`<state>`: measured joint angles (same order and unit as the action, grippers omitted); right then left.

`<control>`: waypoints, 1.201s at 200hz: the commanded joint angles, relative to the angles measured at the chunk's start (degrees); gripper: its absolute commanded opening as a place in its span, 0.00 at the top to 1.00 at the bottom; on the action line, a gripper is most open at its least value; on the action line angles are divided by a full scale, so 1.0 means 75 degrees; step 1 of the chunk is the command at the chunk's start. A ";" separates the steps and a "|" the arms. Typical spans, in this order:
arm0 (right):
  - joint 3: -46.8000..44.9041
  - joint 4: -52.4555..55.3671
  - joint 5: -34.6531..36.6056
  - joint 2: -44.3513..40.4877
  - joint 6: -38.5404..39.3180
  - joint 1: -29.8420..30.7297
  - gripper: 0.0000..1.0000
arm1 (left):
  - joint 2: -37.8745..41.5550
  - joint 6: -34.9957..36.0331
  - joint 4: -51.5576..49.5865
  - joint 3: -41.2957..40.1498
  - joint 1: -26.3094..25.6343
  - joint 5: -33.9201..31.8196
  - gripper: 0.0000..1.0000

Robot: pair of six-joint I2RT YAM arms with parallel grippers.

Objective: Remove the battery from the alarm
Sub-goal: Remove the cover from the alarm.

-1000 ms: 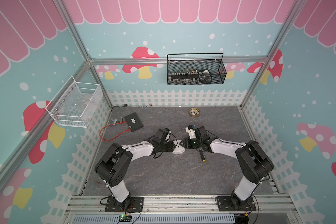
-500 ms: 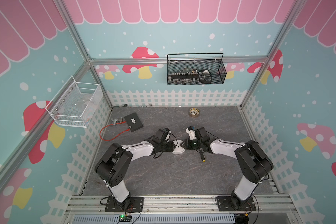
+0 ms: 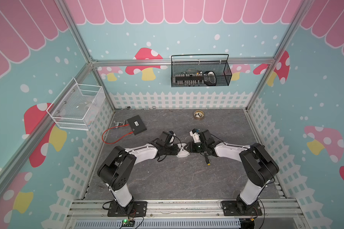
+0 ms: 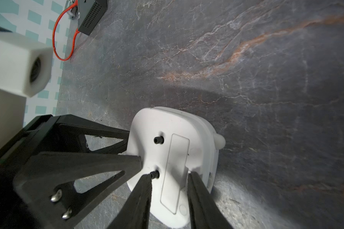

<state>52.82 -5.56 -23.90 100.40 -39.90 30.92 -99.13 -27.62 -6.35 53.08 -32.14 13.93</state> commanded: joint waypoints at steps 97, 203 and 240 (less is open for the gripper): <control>-0.0444 -0.1602 -0.1213 0.0380 -0.0943 0.0186 0.64 | -0.0390 0.0222 -0.0473 0.0067 -0.0074 -0.0191 0.61; -0.1156 -0.3995 -0.2332 0.0313 -0.2351 0.0181 0.64 | -0.0421 0.0233 -0.0481 0.0075 -0.0100 -0.0160 0.62; -0.1204 -0.4034 -0.2321 0.0225 -0.2379 0.0173 0.64 | -0.0393 0.0234 -0.0483 0.0073 -0.0109 -0.0200 0.62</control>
<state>44.77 -33.12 -39.18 101.86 -56.51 32.08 -99.96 -27.14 -5.93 54.17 -32.32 11.99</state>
